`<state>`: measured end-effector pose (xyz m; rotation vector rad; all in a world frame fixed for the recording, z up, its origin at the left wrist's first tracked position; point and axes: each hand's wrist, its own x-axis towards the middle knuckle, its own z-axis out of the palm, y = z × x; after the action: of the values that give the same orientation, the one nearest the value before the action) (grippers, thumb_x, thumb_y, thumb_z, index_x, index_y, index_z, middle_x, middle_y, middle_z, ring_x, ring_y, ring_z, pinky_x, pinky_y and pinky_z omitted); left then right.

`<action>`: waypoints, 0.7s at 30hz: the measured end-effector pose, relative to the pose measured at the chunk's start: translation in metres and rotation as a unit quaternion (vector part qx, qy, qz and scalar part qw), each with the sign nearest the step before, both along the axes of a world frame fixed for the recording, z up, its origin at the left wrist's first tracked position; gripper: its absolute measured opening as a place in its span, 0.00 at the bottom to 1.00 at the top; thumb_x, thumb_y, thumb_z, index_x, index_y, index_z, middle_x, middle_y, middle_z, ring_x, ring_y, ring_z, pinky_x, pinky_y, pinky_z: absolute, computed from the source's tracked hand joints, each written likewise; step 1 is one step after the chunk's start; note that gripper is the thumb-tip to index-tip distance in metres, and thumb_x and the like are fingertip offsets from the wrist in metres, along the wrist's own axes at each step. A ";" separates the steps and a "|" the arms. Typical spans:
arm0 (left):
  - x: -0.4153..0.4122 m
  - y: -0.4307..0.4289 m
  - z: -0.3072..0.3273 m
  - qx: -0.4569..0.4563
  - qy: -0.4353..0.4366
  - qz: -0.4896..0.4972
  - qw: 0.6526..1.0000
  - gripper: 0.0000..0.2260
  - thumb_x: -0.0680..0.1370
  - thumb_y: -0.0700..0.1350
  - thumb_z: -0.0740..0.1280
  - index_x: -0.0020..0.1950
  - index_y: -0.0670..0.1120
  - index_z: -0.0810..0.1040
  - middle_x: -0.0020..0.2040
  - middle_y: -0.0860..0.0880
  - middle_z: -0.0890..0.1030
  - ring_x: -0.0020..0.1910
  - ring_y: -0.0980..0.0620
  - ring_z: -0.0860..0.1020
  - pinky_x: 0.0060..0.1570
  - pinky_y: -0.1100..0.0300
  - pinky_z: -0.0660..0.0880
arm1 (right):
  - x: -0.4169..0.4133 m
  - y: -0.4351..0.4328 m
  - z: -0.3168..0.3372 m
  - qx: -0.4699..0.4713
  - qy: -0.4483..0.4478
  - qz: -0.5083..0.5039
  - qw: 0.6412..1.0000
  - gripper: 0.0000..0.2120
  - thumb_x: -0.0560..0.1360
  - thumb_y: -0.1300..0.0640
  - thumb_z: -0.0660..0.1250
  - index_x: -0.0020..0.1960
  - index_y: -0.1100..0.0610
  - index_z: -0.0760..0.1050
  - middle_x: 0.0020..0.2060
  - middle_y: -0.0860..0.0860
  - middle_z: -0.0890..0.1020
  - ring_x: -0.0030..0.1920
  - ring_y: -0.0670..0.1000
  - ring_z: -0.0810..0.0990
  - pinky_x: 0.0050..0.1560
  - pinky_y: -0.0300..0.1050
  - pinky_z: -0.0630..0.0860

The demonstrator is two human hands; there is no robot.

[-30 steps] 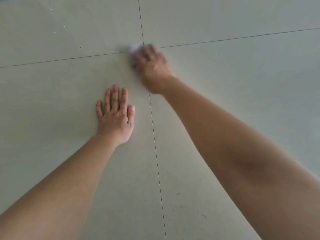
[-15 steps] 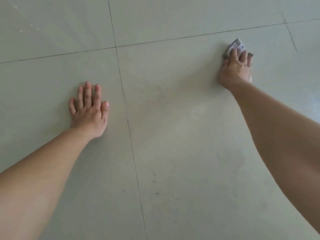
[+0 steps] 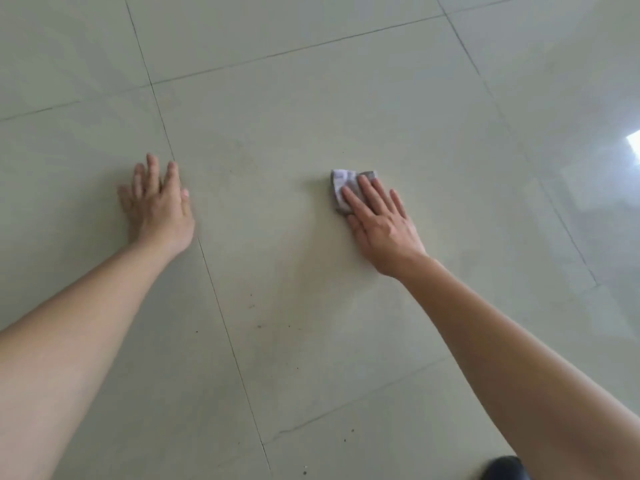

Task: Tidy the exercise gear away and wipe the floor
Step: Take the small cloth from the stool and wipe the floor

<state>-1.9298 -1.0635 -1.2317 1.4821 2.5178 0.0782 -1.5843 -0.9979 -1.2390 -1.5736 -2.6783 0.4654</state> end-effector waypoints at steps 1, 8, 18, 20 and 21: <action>0.019 -0.002 0.002 0.011 -0.008 -0.038 0.999 0.22 0.83 0.46 0.54 0.78 0.44 0.59 0.80 0.42 0.51 0.78 0.39 0.51 0.74 0.40 0.47 | 0.023 0.004 0.002 -0.005 -0.008 -0.067 0.998 0.24 0.84 0.45 0.49 0.79 0.45 0.55 0.80 0.50 0.53 0.80 0.53 0.48 0.78 0.53 0.46; 0.112 -0.028 -0.002 0.030 -0.071 -0.092 0.993 0.22 0.83 0.46 0.55 0.77 0.44 0.62 0.80 0.41 0.53 0.78 0.41 0.52 0.74 0.43 0.50 | 0.028 -0.065 0.005 -0.040 0.015 -0.235 0.971 0.25 0.84 0.49 0.49 0.80 0.47 0.52 0.80 0.54 0.48 0.80 0.56 0.43 0.78 0.51 0.42; 0.132 -0.095 -0.009 0.017 -0.058 -0.154 0.986 0.21 0.80 0.44 0.55 0.73 0.43 0.69 0.77 0.38 0.60 0.76 0.37 0.59 0.70 0.36 0.54 | 0.053 -0.161 0.000 -0.020 0.004 0.111 0.994 0.24 0.84 0.48 0.54 0.79 0.46 0.57 0.79 0.52 0.55 0.80 0.54 0.50 0.78 0.54 0.47; 0.137 -0.103 -0.008 0.001 -0.057 -0.149 0.987 0.21 0.81 0.42 0.57 0.75 0.44 0.66 0.78 0.40 0.59 0.77 0.39 0.56 0.72 0.38 0.52 | 0.083 -0.135 0.003 -0.006 0.001 -0.028 1.000 0.23 0.84 0.49 0.55 0.78 0.47 0.59 0.79 0.54 0.57 0.79 0.57 0.52 0.78 0.56 0.51; 0.139 -0.106 -0.007 -0.004 -0.057 -0.147 0.987 0.21 0.81 0.42 0.57 0.76 0.44 0.65 0.79 0.40 0.58 0.77 0.40 0.55 0.72 0.39 0.51 | 0.098 -0.126 0.007 -0.011 0.000 -0.114 0.993 0.24 0.84 0.49 0.55 0.79 0.47 0.59 0.79 0.54 0.56 0.79 0.57 0.51 0.78 0.56 0.51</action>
<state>-1.7903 -1.1693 -1.2383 1.7742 2.1835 0.1016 -1.4866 -1.1240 -1.2323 -1.8562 -2.4589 0.4884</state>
